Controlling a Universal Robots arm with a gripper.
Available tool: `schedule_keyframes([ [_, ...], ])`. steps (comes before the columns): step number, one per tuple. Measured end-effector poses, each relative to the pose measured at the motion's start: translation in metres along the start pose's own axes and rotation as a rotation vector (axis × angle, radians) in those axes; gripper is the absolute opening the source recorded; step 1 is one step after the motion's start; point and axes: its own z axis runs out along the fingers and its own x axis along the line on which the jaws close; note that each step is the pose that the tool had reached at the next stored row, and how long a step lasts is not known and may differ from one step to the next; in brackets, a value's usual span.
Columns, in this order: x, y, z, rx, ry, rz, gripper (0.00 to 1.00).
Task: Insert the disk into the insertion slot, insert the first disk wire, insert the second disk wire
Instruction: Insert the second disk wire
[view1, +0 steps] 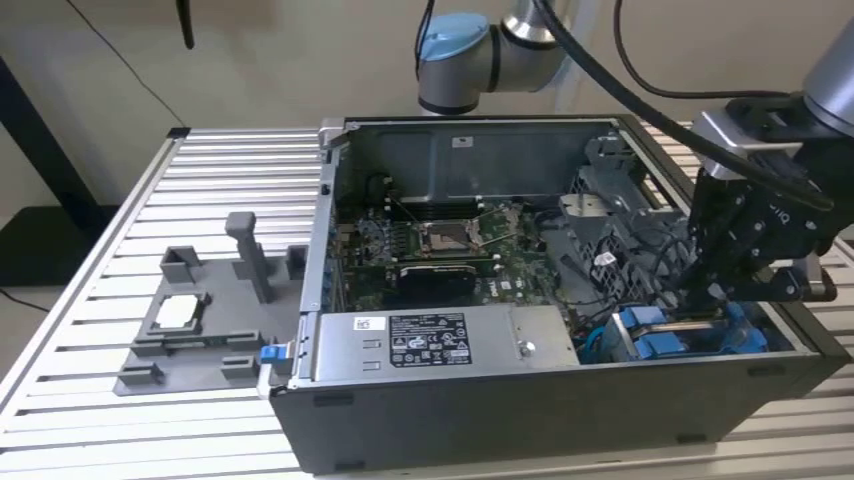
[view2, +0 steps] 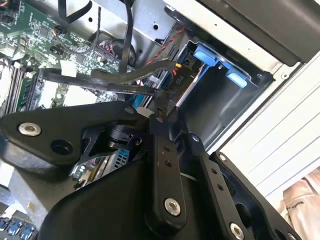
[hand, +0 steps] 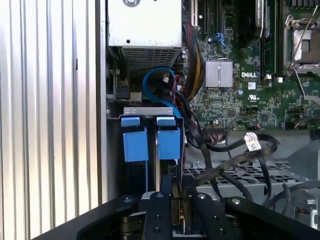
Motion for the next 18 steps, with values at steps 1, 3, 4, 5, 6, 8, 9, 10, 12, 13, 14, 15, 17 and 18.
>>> schedule_keyframes([
  [1, -0.0003, 0.0002, -0.003, 0.0009, -0.0001, 0.0, 0.24],
  [3, -0.0009, 0.0007, -0.0096, 0.0027, -0.0004, 0.0, 0.24],
  [4, -0.0012, 0.0009, -0.0127, 0.0037, -0.0003, 0.0, 0.24],
  [5, -0.0015, 0.0011, -0.0157, 0.0048, -0.0003, 0.0, 0.24],
  [6, -0.0018, 0.0013, -0.0194, 0.0059, -0.0004, 0.0, 0.24],
  [8, -0.0025, 0.0018, -0.0265, 0.0085, -0.0003, -0.001, 0.24],
  [9, -0.0028, 0.002, -0.0298, 0.0101, -0.0005, -0.001, 0.24],
  [10, -0.0031, 0.0022, -0.0323, 0.0115, -0.0005, -0.001, 0.24],
  [12, -0.0033, 0.0023, -0.0341, 0.0139, -0.0006, -0.001, 0.24],
  [13, -0.0032, 0.0023, -0.0341, 0.0139, -0.0013, -0.001, 0.24],
  [14, -0.0032, 0.0023, -0.0343, 0.0139, -0.0021, -0.001, 0.24],
  [15, -0.0032, 0.0024, -0.0343, 0.0139, -0.0033, -0.001, 0.24],
  [17, -0.0031, 0.0024, -0.0342, 0.0138, -0.0056, -0.001, 0.24],
  [18, -0.0031, 0.0024, -0.0342, 0.0138, -0.0067, -0.001, 0.24],
])
